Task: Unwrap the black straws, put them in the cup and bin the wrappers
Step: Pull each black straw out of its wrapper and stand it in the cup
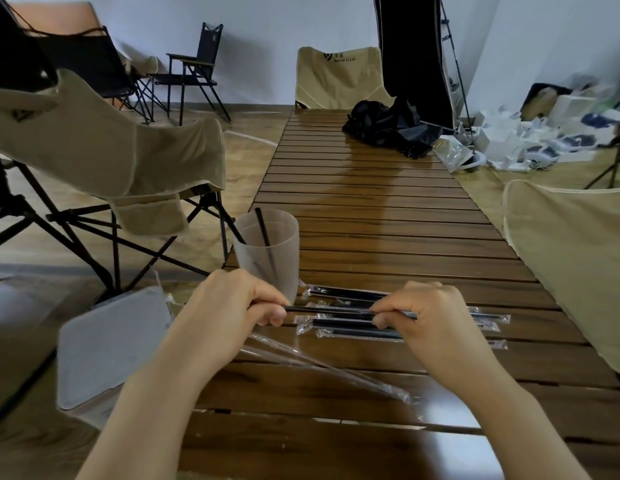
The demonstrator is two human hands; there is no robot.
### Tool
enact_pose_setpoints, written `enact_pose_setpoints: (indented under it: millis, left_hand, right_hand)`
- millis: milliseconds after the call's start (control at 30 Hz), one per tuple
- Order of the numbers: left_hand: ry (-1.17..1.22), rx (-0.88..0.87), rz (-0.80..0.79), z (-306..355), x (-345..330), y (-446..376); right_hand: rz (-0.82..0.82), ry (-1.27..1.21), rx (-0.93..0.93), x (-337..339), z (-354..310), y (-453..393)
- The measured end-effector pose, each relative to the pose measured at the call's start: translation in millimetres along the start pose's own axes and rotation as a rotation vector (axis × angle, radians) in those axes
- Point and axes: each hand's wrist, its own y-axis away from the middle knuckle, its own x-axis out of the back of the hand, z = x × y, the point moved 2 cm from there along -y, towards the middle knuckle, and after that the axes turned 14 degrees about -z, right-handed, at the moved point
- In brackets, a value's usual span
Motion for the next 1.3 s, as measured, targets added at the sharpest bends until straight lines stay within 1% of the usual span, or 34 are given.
enact_pose_setpoints:
  millis: [167,333,467,567,733,867,967,1100,1300]
  left_hand:
    - [0.003,-0.017,-0.022,1,-2,-2]
    - [0.004,-0.034,-0.034,5,-3,-4]
    - [0.015,-0.012,-0.058,2,0,-2]
    - [0.022,0.005,-0.042,-3,2,0]
    - [0.036,0.003,-0.05,-3,0,0]
    - [0.039,-0.012,-0.073,-2,-7,-3]
    - [0.026,-0.021,-0.088,1,-12,-3]
    - [0.031,-0.016,-0.061,1,-5,-1]
    - [0.022,-0.012,-0.067,2,-6,0]
  right_hand:
    - [-0.017,0.014,0.024,-5,-3,0]
    - [-0.103,0.056,0.053,-17,-7,-2]
    - [-0.108,-0.053,-0.003,-9,-9,-4]
    - [-0.14,-0.03,-0.059,1,-1,-3]
    - [-0.103,-0.091,-0.109,3,2,-1]
    - [-0.05,-0.095,-0.067,5,1,-1]
    - [-0.051,-0.105,-0.055,6,3,2]
    - [-0.062,-0.154,-0.052,3,1,3]
    - [-0.098,-0.121,0.001,-8,-7,2]
